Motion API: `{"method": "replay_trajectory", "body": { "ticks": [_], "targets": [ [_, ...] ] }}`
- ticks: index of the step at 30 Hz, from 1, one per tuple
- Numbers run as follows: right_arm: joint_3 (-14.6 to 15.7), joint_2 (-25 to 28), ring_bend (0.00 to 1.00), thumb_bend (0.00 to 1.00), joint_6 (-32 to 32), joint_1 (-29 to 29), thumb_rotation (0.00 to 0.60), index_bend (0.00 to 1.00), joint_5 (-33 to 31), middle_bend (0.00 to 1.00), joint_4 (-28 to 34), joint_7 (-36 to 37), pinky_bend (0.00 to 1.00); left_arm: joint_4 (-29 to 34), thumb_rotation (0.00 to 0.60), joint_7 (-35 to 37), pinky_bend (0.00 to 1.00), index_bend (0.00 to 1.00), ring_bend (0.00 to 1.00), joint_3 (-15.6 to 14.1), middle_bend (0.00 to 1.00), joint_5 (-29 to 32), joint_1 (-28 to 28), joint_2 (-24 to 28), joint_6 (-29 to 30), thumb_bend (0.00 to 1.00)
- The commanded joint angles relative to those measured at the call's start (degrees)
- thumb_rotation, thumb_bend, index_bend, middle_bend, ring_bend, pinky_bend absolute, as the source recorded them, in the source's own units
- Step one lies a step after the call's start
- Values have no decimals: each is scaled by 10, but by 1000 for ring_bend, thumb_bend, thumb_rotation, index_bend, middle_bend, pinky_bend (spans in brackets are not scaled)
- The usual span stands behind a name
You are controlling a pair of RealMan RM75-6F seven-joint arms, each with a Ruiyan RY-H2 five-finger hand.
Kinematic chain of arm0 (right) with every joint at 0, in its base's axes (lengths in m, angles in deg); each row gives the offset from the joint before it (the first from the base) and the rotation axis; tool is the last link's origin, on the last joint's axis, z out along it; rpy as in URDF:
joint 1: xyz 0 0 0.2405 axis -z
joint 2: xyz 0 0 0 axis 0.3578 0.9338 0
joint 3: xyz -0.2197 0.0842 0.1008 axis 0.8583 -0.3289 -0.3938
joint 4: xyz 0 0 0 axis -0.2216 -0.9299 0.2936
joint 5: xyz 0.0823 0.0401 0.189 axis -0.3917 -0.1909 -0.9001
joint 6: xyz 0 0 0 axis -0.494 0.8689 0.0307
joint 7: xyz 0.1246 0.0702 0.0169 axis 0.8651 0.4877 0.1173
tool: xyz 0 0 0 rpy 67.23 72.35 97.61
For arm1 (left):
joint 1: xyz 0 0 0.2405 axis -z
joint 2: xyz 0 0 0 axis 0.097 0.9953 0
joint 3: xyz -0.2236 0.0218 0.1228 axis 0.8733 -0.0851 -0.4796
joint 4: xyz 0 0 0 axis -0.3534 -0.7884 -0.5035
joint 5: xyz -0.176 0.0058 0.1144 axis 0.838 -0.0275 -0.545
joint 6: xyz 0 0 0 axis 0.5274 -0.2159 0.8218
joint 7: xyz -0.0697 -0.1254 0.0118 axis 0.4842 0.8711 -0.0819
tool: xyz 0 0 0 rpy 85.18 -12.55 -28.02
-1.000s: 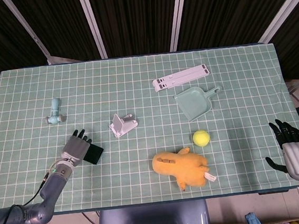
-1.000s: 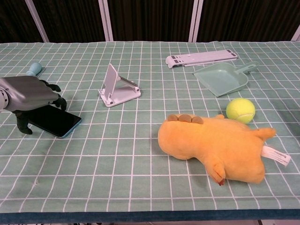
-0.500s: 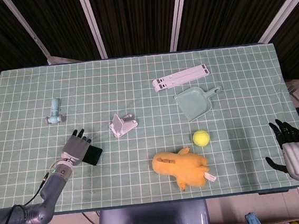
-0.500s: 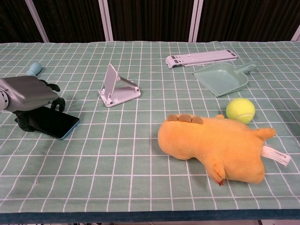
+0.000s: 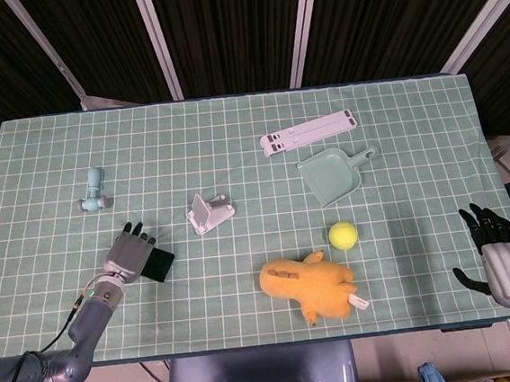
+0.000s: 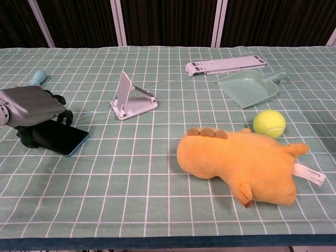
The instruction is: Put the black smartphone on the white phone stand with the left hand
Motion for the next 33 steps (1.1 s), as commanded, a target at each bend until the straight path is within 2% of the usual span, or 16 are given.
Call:
{"method": "replay_trajectory", "body": {
  "ticks": [1,7,20,26,33],
  "targets": [
    [0,0,0,299,0,0,600,6,0,0,0,0,126,-5,600,4,181,459,115,-3,486,-12,-3,-3,5,353],
    [0,0,0,300,0,0,600,6,0,0,0,1,126,-14,600,30,198,506,154,-2,536,-55,-12,-6,17,451],
    [0,0,0,299,0,0,600,6,0,0,0,1,126,5,600,108,211,535,173,30,567,-114,-31,18,42,467],
    [0,1,0,299,0,0,600,6,1,0,0,1,126,16,600,158,215,542,182,62,575,-122,-51,10,77,471],
    [0,0,0,299,0,0,600,6,0,0,-1,1,126,40,600,218,217,535,183,126,578,-116,-78,-31,150,480]
  ]
}}
